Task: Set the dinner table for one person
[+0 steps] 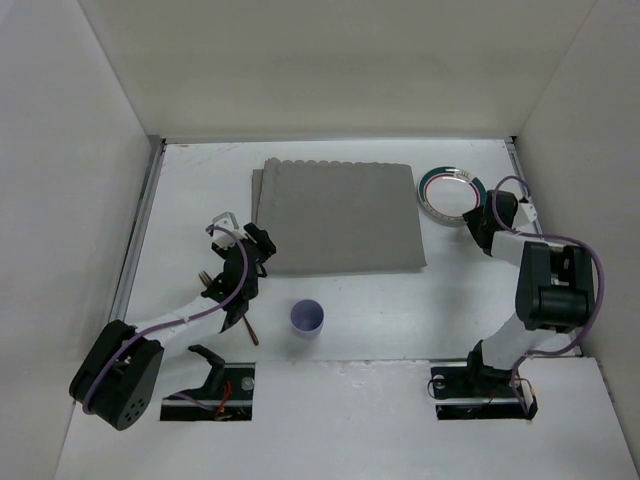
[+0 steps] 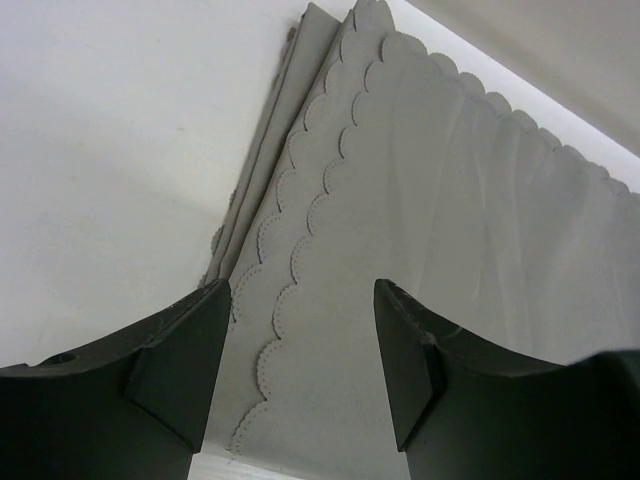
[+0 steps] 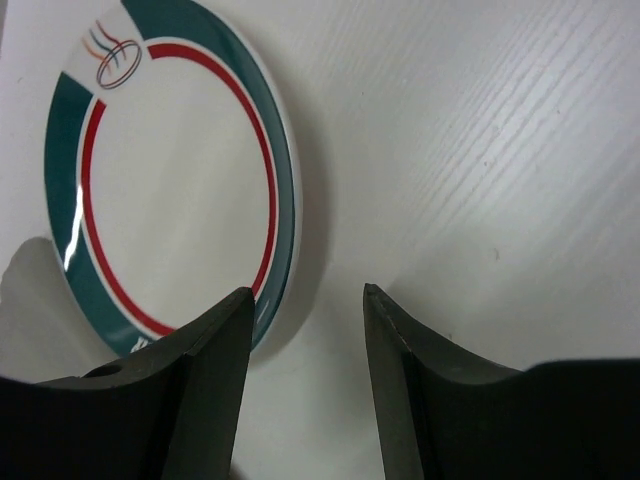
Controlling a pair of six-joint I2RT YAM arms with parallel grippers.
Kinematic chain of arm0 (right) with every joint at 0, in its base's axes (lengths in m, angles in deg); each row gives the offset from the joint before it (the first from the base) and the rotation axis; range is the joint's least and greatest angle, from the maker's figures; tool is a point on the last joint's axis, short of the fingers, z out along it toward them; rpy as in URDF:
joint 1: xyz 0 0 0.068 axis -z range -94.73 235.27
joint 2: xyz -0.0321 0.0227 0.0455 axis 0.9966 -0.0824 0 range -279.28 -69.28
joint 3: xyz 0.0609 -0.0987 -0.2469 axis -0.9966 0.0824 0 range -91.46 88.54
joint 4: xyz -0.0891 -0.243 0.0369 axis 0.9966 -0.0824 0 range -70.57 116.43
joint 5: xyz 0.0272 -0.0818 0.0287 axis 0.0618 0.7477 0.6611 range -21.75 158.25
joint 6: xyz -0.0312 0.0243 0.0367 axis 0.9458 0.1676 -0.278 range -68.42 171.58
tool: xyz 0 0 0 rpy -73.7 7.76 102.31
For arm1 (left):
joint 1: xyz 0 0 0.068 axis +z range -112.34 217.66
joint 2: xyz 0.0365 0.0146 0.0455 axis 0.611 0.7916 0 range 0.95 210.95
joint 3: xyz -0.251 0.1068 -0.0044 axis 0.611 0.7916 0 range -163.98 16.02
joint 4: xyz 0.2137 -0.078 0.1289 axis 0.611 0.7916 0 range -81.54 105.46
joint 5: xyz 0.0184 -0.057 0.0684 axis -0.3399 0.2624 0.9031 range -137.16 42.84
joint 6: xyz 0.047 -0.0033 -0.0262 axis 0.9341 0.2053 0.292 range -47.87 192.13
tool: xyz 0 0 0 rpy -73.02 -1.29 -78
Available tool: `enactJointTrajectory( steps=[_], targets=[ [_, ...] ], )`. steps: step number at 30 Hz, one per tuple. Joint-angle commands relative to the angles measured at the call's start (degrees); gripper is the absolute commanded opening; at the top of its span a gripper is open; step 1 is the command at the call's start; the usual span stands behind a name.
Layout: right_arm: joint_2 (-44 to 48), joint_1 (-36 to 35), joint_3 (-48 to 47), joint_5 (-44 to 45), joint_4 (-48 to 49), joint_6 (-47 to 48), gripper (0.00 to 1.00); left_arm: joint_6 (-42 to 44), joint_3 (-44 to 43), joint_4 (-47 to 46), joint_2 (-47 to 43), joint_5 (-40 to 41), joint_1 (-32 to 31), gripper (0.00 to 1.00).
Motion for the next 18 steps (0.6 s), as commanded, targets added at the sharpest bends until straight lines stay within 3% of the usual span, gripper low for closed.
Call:
enactJointTrajectory(
  steps=[1, 5, 11, 13, 18],
  targets=[
    [-4.16, 1.28, -4.17, -3.7, 5.17, -0.63, 0.53, -0.12, 0.11, -3.85, 0.22, 1.01, -0.13, 0.57],
    [-8.55, 1.81, -6.46, -6.79, 8.96, -1.25, 0.49, -0.12, 0.11, -3.94, 0.57, 0.83, -0.21, 0.57],
    [-12.69, 2.6, -7.78, -8.99, 9.57, -5.9, 0.16, -0.12, 0.02, -3.94, 1.01, 0.83, -0.13, 0.57],
    [-10.86, 2.78, -5.34, -9.25, 12.46, -7.66, 0.1, 0.06, 0.02, -3.94, 0.84, 1.18, -0.39, 0.57],
    [1.69, 2.52, -0.31, -9.25, 18.63, -7.33, 0.09, -0.12, -0.33, -3.94, 1.89, 0.74, -0.22, 0.57]
  ],
)
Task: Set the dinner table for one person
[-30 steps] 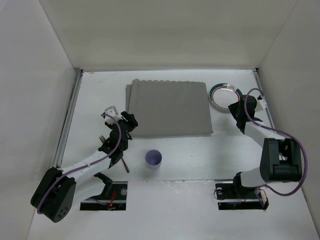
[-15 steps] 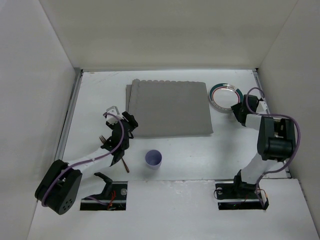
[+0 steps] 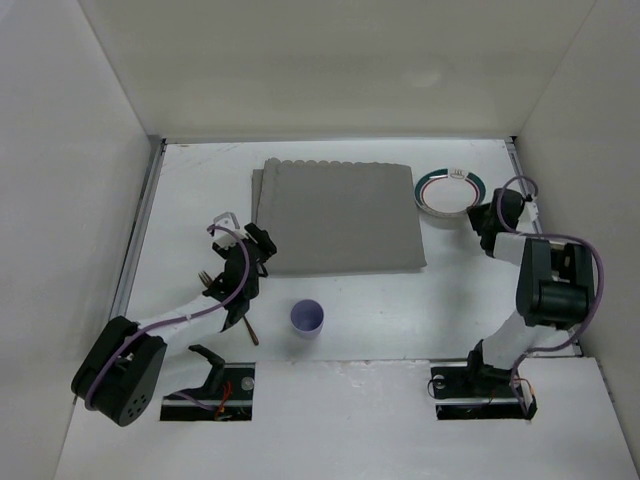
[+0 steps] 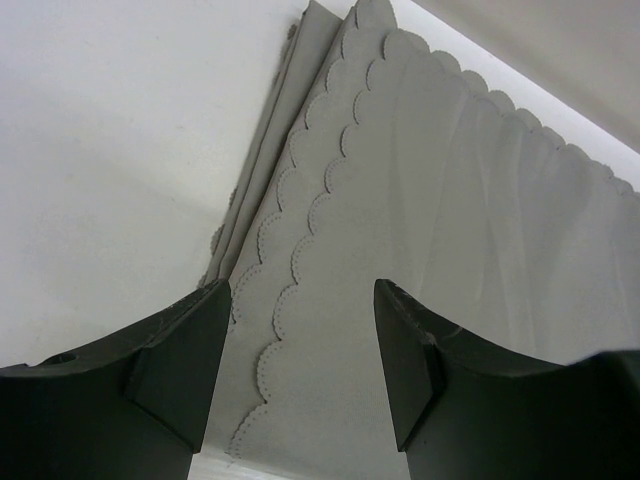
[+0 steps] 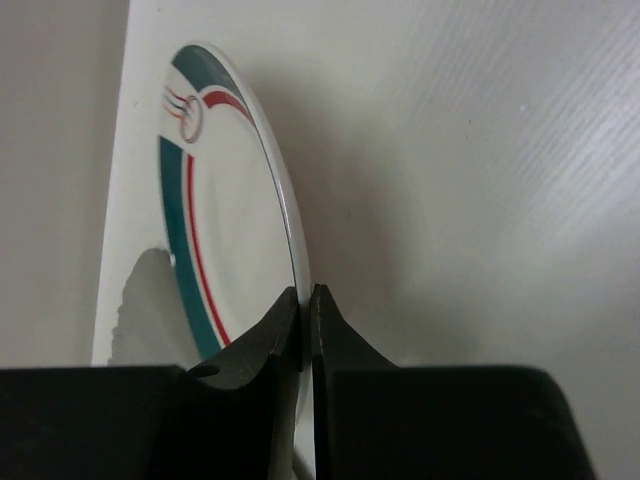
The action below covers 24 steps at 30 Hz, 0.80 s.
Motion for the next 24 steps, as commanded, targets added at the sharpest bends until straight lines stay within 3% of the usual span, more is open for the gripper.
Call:
enactJointTrajectory(
  steps=[1, 8, 17, 24],
  targets=[
    [9.58, -0.3, 0.39, -0.9, 6.21, 1.24, 0.09, -0.14, -0.41, -2.92, 0.64, 0.72, -0.3, 0.57],
    [16.99, -13.29, -1.89, -2.75, 5.25, 5.12, 0.1, -0.05, -0.15, -3.97, 0.65, 0.9, -0.57, 0.57],
    [3.12, -32.37, -8.04, -8.46, 6.47, 2.05, 0.11, -0.23, 0.55, -4.06, -0.76, 1.25, 0.31, 0.57],
    [-3.14, -35.81, -10.87, -9.78, 6.04, 0.03, 0.12, -0.31, 0.73, -4.05, -1.2, 1.25, -0.04, 0.57]
  ],
)
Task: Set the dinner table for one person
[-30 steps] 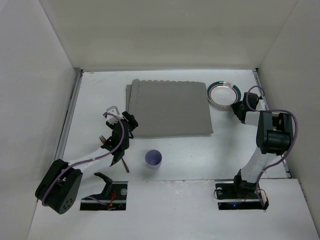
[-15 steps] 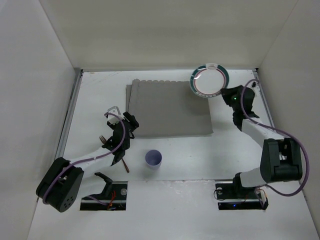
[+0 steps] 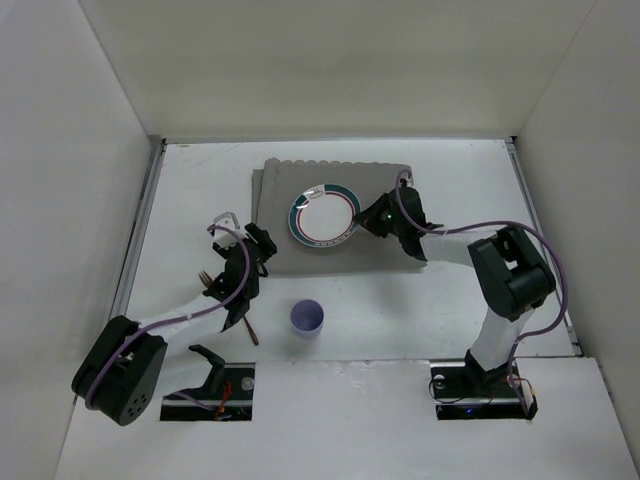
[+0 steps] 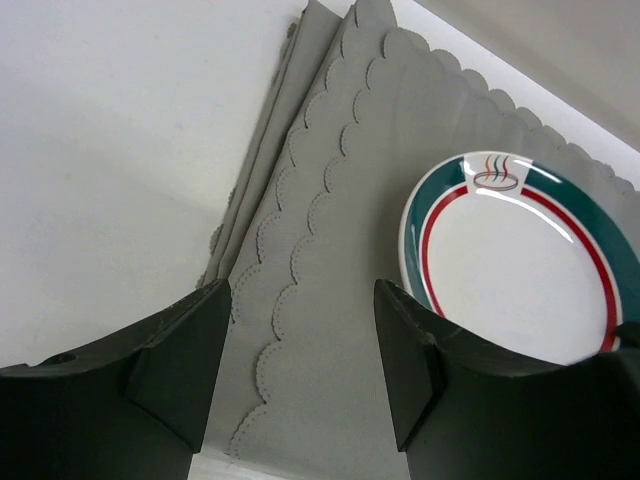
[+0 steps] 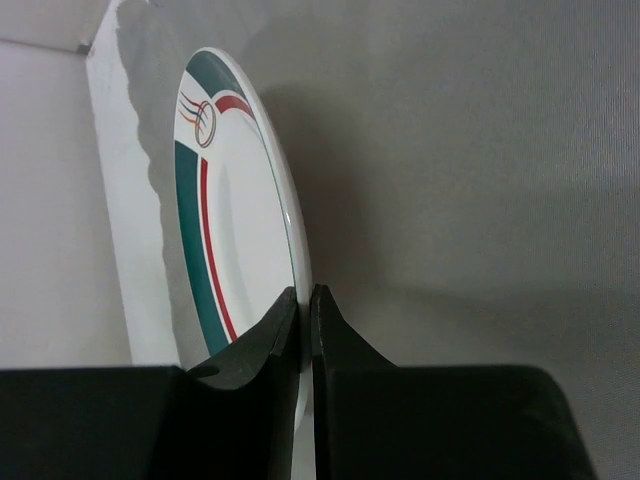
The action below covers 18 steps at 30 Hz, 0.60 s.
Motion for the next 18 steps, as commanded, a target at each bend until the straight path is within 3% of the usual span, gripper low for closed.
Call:
enactJointTrajectory(
  steps=[1, 13, 15, 18],
  targets=[
    [1.12, 0.38, -2.89, -0.04, 5.45, -2.9, 0.12, -0.29, 0.73, -3.64, -1.53, 1.25, -0.15, 0.57],
    [-2.13, 0.21, -3.67, 1.72, 0.01, -2.91, 0.17, -0.47, 0.29, -3.64, -1.0, 1.25, -0.68, 0.57],
    [-2.13, 0.21, -4.02, 2.42, -2.36, -2.38, 0.22, -0.56, 0.38, -3.64, -0.83, 0.99, -0.24, 0.57],
    [-1.0, -0.15, -3.76, 5.31, -5.53, -0.63, 0.38, -0.56, 0.38, -3.38, -0.91, 0.81, -0.32, 0.57]
  ],
)
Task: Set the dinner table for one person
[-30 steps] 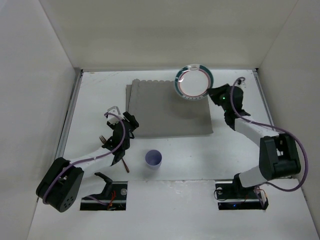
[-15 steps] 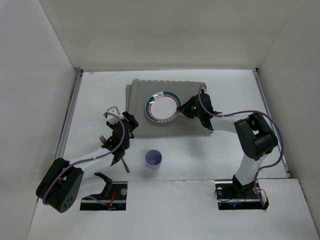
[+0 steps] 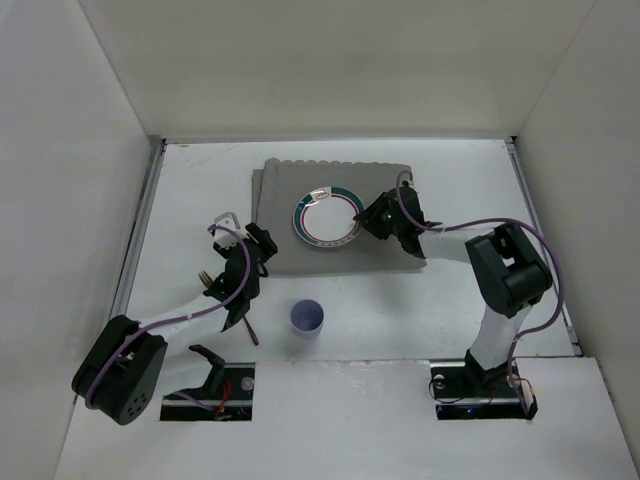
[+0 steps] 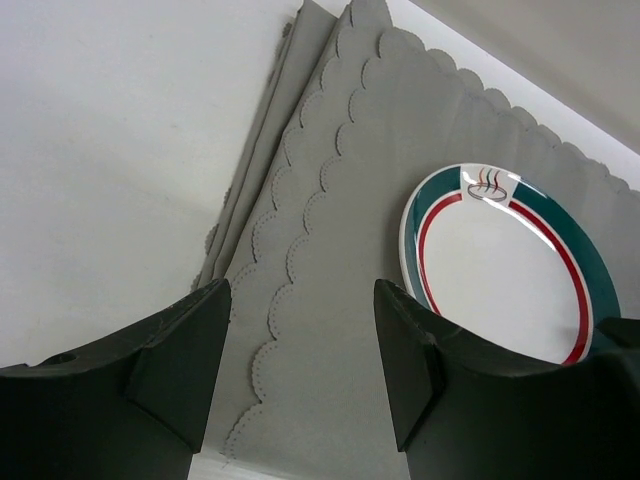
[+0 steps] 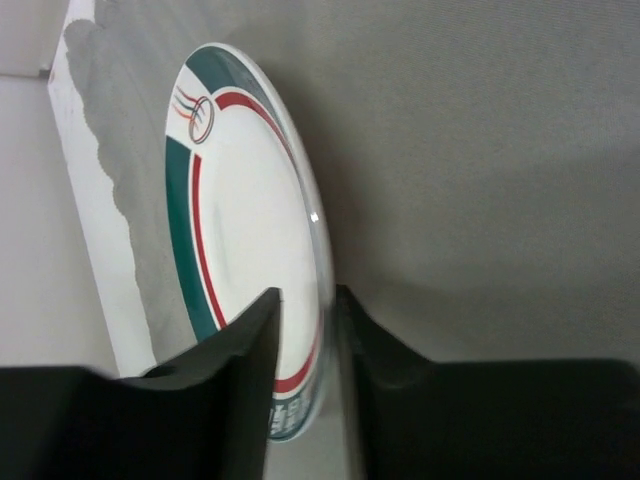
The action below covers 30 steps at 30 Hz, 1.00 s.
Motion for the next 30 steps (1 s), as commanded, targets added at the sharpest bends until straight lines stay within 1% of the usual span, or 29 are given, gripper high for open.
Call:
enactJointTrajectory(
  steps=[1, 3, 5, 9, 10, 12, 13, 14, 15, 16, 17, 19, 20, 22, 23, 24, 26, 30],
  targets=[
    [1.89, -0.36, -1.91, 4.75, -2.72, 2.0, 0.43, -0.43, 0.46, -3.18, -1.31, 1.09, -0.02, 0.57],
    [4.43, -0.54, -0.85, 8.18, -4.47, 3.49, 0.51, -0.42, 0.46, -3.27, -1.13, 1.27, -0.02, 0.57],
    [6.63, -0.72, -0.32, 10.29, -6.14, 5.95, 0.56, -0.51, 0.29, -3.27, -0.34, 0.66, 0.16, 0.57],
    [13.65, -1.68, 1.87, 16.44, -11.24, 11.75, 0.61, -0.07, 0.2, -3.1, -1.22, 1.27, -0.28, 0.57],
    [16.02, -2.47, 2.75, 17.33, -12.21, 13.5, 0.58, -0.07, 0.2, -3.01, -1.39, 1.27, 0.06, 0.57],
    [21.38, -5.8, 3.72, 17.34, -14.23, 19.99, 0.43, -0.42, 0.46, -2.74, -1.83, 1.01, 0.51, 0.57],
    [24.02, -8.51, 3.64, 16.81, -15.98, 23.59, 0.29, -0.42, 0.64, -2.66, -2.1, 0.92, 0.51, 0.57],
    [26.22, -11.76, 3.03, 15.68, -18.43, 27.2, 0.19, -0.42, 0.64, -2.66, -2.19, 1.09, 0.42, 0.57],
    [27.98, -15.27, 1.8, 14.71, -21.85, 30.54, 0.15, -0.42, 0.38, -2.66, -1.93, 1.27, 0.33, 0.57],
    [29.22, -18.87, 0.31, 14.26, -25.71, 32.83, 0.14, -0.42, 0.2, -2.66, -1.4, 1.27, 0.33, 0.57],
    [29.93, -22.3, -1.36, 14.43, -29.67, 33.81, 0.15, -0.51, -0.06, -2.74, -0.53, 0.75, 0.33, 0.57],
    [30.72, -27.76, -3.47, 14.7, -35.05, 35.14, 0.21, -0.51, -0.41, -2.66, 0.36, 0.57, 0.16, 0.57],
    [30.99, -30.31, -4.09, 14.61, -36.72, 35.75, 0.27, -0.51, -0.42, -2.66, 0.36, 0.48, -0.02, 0.57],
    [30.99, -34.01, -5.5, 14.61, -39.36, 36.46, 0.44, -0.51, -0.33, -2.66, -0.25, 0.57, -0.11, 0.57],
    [30.55, -35.51, -6.37, 14.61, -40.42, 36.55, 0.49, -0.51, -0.33, -2.74, -0.34, 0.65, 0.07, 0.57],
    [29.77, -36.74, -7.43, 14.52, -41.56, 36.55, 0.52, -0.51, -0.33, -2.74, -0.34, 0.57, 0.42, 0.57],
    [27.49, -38.67, -9.71, 14.96, -43.67, 36.98, 0.55, -0.51, -0.07, -2.66, -0.43, 0.48, 0.51, 0.57],
    [23.09, -41.23, -11.48, 16.72, -44.65, 39.36, 0.56, -0.25, 0.03, -2.66, -1.4, 1.01, 0.16, 0.57]
  ],
)
